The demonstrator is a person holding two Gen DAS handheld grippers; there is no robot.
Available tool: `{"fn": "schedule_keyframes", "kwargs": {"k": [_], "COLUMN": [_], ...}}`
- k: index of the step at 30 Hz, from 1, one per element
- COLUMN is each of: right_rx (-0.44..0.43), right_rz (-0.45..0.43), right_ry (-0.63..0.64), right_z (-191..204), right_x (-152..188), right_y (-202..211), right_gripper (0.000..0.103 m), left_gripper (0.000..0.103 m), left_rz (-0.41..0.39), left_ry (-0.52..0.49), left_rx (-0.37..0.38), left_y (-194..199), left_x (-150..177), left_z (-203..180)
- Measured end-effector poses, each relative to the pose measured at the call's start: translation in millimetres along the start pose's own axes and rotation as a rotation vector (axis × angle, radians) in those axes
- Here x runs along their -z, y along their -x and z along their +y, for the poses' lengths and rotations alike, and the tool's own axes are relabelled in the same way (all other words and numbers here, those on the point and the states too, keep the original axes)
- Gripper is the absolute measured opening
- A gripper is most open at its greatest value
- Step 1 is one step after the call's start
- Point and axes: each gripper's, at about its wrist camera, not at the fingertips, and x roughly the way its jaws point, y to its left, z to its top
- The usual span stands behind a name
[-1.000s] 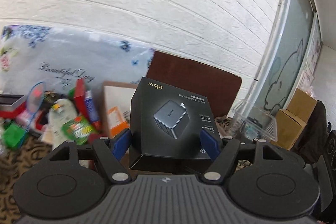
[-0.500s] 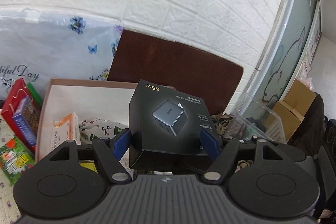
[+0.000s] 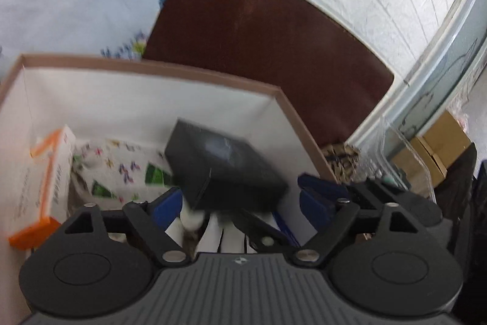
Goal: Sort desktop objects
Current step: 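Open the left gripper to release the charger box into the cardboard box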
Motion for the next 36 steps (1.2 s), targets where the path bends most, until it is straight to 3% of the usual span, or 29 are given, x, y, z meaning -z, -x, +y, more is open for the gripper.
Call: {"fn": "schedule_keyframes", "kwargs": {"k": [1,5,9,23,36], "right_rx": [0.013,0.008,0.001,-0.043,-0.106], "right_rz": [0.020,-0.017,-0.031,-0.070,-0.111], "right_ry": [0.003,0.005,-0.039,-0.106,-0.081], "right_z": [0.0,-0.7,-3.8,9.7,51.3], "right_x": [0.5,8.6,14.2,22.0,31.2], "right_y": [-3.3,8.6,18.9,66.6,122.6], "right_gripper": [0.079,0.090,0.092,0.097,0.097], "left_gripper": [0.089,0.093,0.093,0.093,0.093], "left_rz": [0.009,-0.002,-0.012,-0.110,-0.168], "left_ry": [-0.004,-0.036,-0.030,-0.174,-0.169], "left_rx": [0.013,0.004,0.006,-0.065,-0.144], "left_y": [1.7,11.7,23.8,75.7,147.2], "left_x": [3.2,11.3,13.8,40.8,78.7], "left_z": [0.7,1.0,0.0,-32.9,-45.0]}}
